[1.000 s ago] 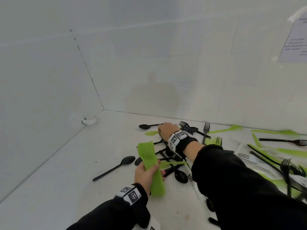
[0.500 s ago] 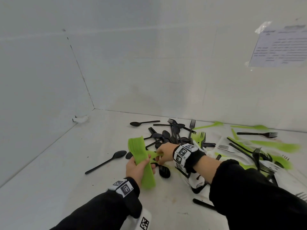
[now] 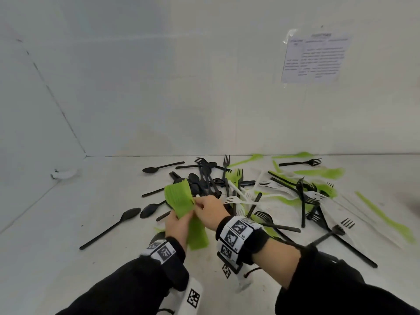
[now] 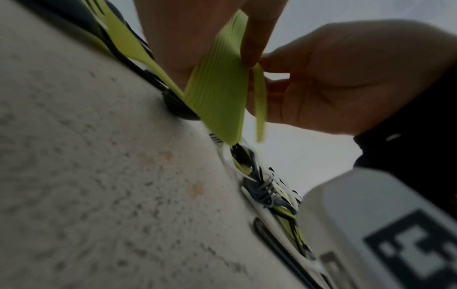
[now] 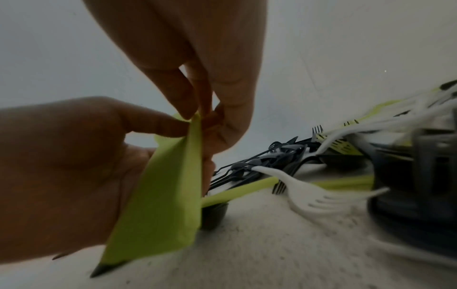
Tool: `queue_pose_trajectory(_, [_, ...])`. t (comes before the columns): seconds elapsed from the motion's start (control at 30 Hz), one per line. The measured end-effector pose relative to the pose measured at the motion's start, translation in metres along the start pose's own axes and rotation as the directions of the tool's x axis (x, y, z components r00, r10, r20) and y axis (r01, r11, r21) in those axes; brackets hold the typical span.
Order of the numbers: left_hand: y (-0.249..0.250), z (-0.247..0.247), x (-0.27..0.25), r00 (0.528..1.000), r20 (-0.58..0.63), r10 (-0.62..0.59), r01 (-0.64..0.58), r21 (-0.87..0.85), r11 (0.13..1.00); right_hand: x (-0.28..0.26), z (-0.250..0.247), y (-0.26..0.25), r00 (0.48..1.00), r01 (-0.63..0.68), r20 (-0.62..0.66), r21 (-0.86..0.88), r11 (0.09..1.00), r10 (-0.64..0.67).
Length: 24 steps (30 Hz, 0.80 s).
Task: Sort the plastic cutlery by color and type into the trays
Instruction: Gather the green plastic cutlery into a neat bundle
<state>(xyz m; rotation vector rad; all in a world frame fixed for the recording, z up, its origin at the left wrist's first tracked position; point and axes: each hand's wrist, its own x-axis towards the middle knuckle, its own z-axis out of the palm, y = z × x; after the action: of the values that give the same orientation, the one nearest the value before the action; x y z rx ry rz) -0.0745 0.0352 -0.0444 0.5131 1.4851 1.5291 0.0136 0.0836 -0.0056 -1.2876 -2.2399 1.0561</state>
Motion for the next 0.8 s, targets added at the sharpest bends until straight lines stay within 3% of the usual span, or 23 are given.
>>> queue_pose_trajectory(0.2, [-0.008,0.001,-0.004,0.999,0.024,-0.037,0.037,0.032,0.999,-0.017,0.000,0.008,0.981,-0.123,-0.124,0.194,0.973,0.149])
queue_pose_trajectory(0.53, [-0.011,-0.022,-0.014,0.999,0.050,-0.008,0.009,-0.027,1.000,-0.032,0.031,-0.006,0.994,-0.108,-0.017,-0.007,0.994,0.107])
queue_pose_trajectory(0.7, [-0.011,-0.031,-0.015,0.999,-0.001,0.043,-0.043,0.017,0.999,-0.038,0.031,-0.013,0.992,-0.074,0.101,0.039,0.996,0.070])
queue_pose_trajectory(0.8, [-0.008,-0.030,-0.018,0.999,0.007,0.041,-0.041,-0.021,0.999,-0.035,0.011,-0.005,0.994,-0.110,0.019,-0.034,0.993,0.111])
